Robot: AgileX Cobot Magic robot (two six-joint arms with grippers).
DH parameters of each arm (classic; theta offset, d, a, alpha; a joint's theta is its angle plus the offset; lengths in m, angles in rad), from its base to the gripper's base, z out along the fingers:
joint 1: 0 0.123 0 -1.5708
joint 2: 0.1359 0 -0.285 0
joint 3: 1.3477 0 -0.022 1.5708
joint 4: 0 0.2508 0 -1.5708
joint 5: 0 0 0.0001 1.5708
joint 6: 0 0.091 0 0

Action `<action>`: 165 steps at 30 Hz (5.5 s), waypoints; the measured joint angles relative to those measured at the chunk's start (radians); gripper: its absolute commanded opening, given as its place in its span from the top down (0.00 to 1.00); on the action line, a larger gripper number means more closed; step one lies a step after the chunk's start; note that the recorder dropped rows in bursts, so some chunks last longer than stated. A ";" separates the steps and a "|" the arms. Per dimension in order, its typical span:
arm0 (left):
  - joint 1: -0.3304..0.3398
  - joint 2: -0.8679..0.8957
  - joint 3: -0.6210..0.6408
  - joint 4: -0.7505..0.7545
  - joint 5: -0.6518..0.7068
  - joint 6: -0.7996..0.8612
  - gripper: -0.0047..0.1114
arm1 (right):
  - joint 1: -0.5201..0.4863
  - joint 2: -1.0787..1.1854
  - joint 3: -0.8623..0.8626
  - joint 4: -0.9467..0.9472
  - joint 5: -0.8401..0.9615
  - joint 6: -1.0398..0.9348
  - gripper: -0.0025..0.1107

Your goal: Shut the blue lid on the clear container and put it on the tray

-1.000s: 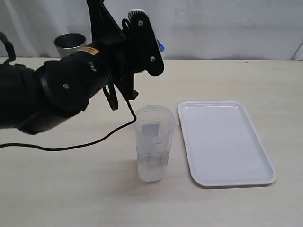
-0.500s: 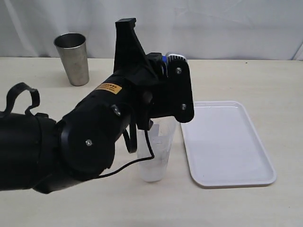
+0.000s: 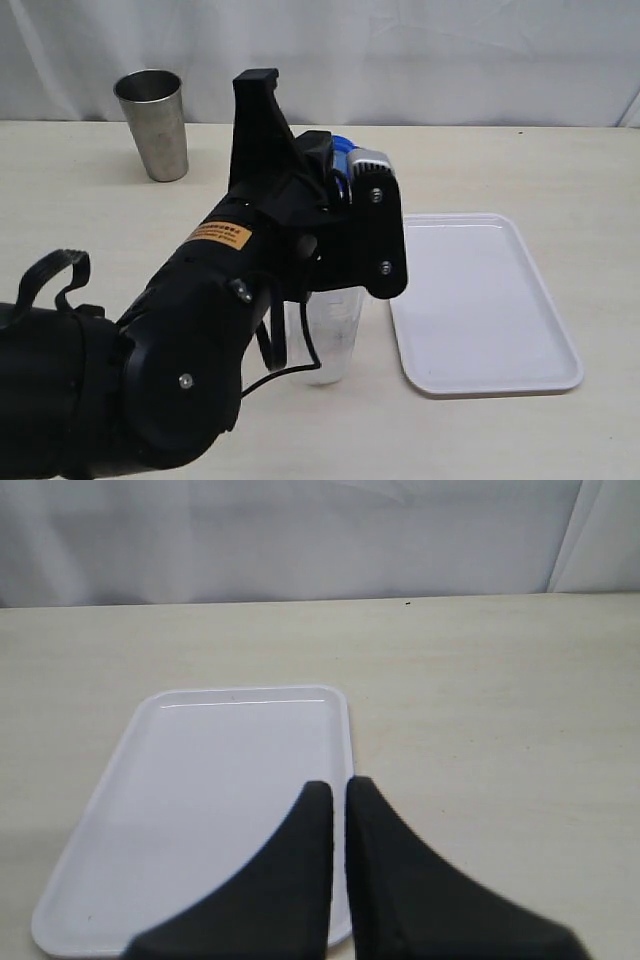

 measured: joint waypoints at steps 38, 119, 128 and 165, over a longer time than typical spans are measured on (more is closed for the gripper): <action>-0.044 0.000 0.046 0.028 -0.005 0.000 0.96 | 0.000 0.000 0.000 0.000 0.000 0.000 0.94; -0.164 0.000 0.118 -0.030 -0.082 0.000 0.96 | 0.000 0.000 0.000 0.000 0.000 0.000 0.94; -0.164 0.000 0.118 -0.034 -0.072 0.000 0.96 | 0.000 0.000 0.000 0.000 0.000 0.000 0.94; -0.164 0.000 0.118 -0.116 0.108 0.000 0.96 | 0.000 0.000 0.000 0.000 0.000 0.000 0.94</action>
